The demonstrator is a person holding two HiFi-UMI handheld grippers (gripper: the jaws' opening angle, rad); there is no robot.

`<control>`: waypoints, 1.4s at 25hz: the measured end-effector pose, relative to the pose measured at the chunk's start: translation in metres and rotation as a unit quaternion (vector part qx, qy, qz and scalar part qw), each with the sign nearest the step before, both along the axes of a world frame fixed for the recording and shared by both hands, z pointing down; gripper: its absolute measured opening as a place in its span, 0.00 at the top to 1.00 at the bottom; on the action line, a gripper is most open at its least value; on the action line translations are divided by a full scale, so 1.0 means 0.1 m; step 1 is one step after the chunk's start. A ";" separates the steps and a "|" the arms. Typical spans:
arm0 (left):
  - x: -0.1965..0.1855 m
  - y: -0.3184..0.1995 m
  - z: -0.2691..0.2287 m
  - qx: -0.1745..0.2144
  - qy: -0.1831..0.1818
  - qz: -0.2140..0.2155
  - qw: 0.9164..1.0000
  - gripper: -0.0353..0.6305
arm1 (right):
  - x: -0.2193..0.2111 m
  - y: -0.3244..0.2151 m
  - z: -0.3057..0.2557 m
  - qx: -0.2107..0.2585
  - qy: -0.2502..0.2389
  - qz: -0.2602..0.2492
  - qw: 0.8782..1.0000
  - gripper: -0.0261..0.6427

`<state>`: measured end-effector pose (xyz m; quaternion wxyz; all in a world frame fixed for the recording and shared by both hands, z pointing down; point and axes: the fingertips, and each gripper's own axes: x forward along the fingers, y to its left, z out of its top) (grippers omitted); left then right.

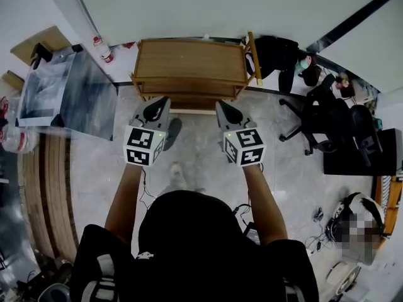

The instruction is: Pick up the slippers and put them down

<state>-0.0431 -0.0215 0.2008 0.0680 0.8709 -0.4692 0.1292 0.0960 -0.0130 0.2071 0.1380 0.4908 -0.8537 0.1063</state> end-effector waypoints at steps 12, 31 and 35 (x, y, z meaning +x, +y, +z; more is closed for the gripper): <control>0.19 0.68 -0.39 0.044 0.007 -0.027 0.999 0.94 | 0.46 0.63 -0.33 0.032 -0.041 0.017 0.999 0.96; 0.39 1.65 -0.61 0.078 0.012 -0.036 0.996 0.94 | 0.49 1.57 -0.64 0.079 -0.050 0.002 0.996 0.97; 0.40 1.75 -0.64 0.080 0.014 -0.036 0.996 0.94 | 0.49 1.67 -0.68 0.086 -0.047 0.000 0.995 0.97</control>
